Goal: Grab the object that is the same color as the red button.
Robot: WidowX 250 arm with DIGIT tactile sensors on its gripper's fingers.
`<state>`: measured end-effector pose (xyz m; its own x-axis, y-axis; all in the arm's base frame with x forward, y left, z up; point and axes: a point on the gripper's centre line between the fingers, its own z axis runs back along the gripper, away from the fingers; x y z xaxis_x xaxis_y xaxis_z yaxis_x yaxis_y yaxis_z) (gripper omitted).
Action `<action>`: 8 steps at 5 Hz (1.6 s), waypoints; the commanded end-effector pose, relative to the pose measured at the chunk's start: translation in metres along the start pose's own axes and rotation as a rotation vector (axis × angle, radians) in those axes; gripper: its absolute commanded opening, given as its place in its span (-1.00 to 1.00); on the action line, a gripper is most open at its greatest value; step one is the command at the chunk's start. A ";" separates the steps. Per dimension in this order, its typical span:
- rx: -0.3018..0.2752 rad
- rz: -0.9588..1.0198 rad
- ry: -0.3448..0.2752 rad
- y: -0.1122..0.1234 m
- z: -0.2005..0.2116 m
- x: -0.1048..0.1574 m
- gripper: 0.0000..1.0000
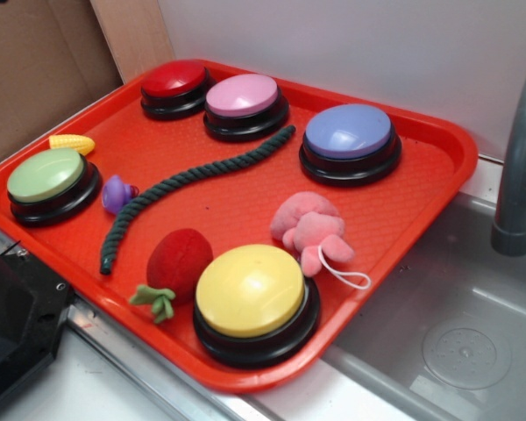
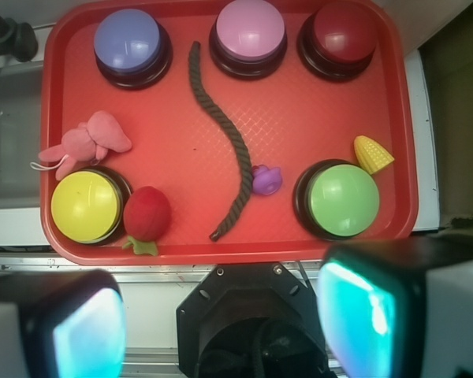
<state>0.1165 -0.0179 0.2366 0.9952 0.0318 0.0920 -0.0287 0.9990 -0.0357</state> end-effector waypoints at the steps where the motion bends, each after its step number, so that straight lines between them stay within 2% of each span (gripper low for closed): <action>1: 0.000 0.000 0.000 0.000 0.000 0.000 1.00; 2: 0.016 -0.158 -0.017 -0.005 -0.014 0.010 1.00; 3: -0.003 -0.408 -0.060 -0.022 -0.030 0.020 1.00; 4: -0.068 -0.641 -0.081 -0.037 -0.057 0.031 1.00; 5: -0.145 -0.883 -0.144 -0.058 -0.087 0.040 1.00; 6: -0.156 -1.037 -0.134 -0.070 -0.114 0.045 1.00; 7: -0.141 -1.233 -0.142 -0.084 -0.142 0.040 1.00; 8: -0.229 -1.398 -0.152 -0.087 -0.154 0.026 1.00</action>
<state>0.1610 -0.1055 0.0819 0.1762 -0.9459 0.2725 0.9838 0.1785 -0.0164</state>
